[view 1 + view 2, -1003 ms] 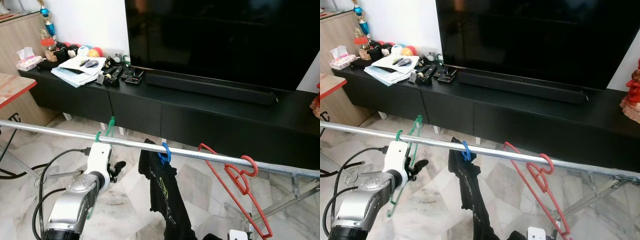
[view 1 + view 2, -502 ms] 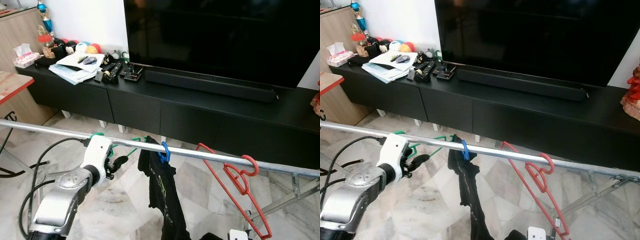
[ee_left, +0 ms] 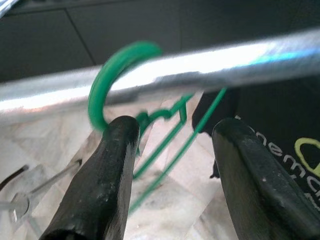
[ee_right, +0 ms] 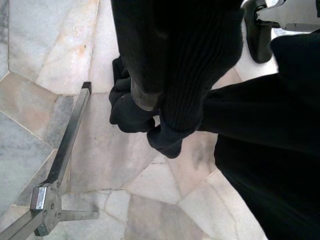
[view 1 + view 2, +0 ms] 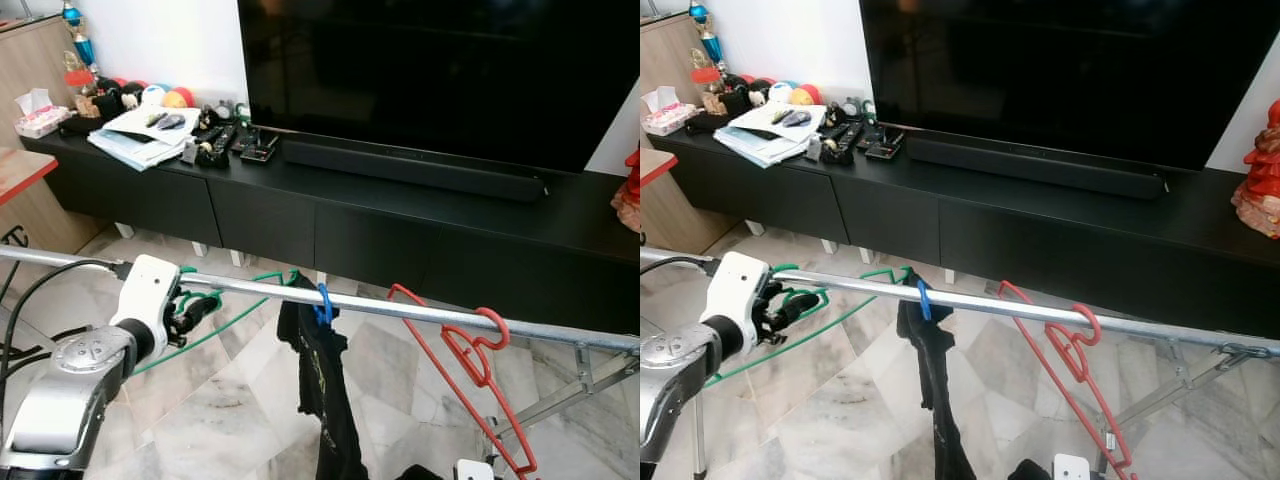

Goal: Hang hanger

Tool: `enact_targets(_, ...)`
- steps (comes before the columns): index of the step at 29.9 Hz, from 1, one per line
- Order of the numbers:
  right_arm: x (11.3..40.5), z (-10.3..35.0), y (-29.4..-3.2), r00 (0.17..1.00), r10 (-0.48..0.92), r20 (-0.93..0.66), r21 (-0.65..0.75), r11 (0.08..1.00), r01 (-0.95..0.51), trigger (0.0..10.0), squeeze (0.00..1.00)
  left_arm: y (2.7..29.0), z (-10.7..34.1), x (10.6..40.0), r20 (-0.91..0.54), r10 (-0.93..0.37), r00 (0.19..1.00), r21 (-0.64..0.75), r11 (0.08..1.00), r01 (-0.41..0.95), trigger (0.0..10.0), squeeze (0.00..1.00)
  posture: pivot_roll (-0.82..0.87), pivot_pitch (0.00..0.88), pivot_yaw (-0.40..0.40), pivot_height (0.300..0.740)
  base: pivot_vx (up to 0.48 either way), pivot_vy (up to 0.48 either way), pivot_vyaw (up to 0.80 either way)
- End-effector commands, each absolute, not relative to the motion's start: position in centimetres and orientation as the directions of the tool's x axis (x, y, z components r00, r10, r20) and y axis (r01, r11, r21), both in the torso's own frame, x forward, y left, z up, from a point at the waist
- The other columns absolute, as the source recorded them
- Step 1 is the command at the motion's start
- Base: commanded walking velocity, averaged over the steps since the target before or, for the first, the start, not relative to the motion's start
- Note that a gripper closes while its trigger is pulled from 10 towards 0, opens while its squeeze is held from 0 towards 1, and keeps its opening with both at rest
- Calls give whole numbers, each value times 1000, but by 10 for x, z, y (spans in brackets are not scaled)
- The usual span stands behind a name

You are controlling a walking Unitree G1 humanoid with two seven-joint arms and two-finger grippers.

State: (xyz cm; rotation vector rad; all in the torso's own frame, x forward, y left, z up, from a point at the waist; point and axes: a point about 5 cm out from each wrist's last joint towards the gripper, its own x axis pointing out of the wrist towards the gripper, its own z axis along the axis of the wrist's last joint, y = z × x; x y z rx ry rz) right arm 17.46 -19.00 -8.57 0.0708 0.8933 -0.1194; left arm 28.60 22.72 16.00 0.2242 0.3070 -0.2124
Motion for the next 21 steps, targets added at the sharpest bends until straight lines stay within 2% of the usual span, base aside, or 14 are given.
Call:
enact_targets(1, 172, -87, -189, 612, -70, -788, 14, 991, 131, 10000, 0, 236, 155, 283, -355, -120, 927, 198, 960, 200, 10000, 0, 85, 79, -3, 740, 0, 0, 0)
enact_targets(8, 171, -88, -188, 610, -64, -790, 16, 992, 124, 10000, 0, 242, 154, 283, -368, -55, 928, 207, 968, 140, 10000, 0, 86, 81, -4, 740, 0, 0, 0)
enact_targets(21, 172, -88, -185, 608, -50, -792, 22, 994, 110, 10000, 0, 251, 146, 281, -404, -10, 915, 226, 968, 110, 10000, 0, 90, 80, 0, 740, 0, 0, 0)
